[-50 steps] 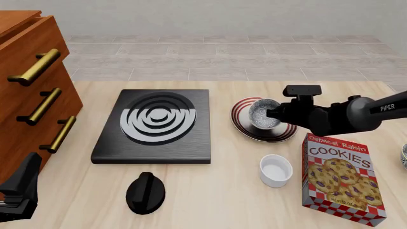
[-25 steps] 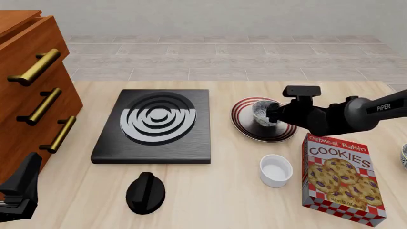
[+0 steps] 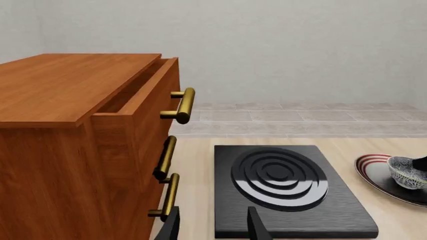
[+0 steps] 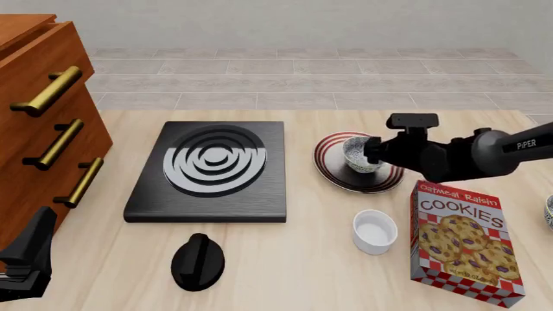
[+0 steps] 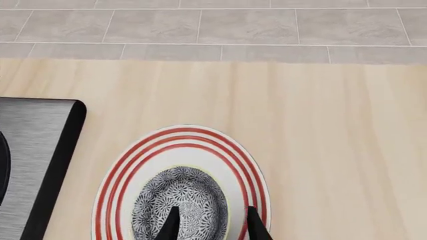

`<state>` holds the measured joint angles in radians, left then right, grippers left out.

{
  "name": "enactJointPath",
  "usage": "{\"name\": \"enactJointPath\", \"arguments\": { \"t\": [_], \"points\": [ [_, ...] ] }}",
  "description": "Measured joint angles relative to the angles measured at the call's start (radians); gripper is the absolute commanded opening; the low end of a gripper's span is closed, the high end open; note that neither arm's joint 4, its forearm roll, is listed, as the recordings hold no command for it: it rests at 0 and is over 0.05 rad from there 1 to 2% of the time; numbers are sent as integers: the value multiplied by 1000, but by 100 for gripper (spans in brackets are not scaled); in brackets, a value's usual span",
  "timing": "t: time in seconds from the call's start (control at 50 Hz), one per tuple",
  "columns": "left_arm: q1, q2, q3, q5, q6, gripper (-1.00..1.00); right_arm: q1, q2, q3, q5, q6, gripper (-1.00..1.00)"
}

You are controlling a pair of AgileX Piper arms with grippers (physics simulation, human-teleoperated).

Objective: Pick the akita bowl next to the ramekin and place it on the plate.

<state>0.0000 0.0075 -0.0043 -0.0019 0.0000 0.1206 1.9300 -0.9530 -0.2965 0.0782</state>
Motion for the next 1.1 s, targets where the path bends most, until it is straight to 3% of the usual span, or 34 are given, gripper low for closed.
{"name": "enactJointPath", "arguments": {
  "t": [1.1],
  "points": [
    [0,0,0,0,0,100,-25,-210,35,83,-13,100]
  ]
}}
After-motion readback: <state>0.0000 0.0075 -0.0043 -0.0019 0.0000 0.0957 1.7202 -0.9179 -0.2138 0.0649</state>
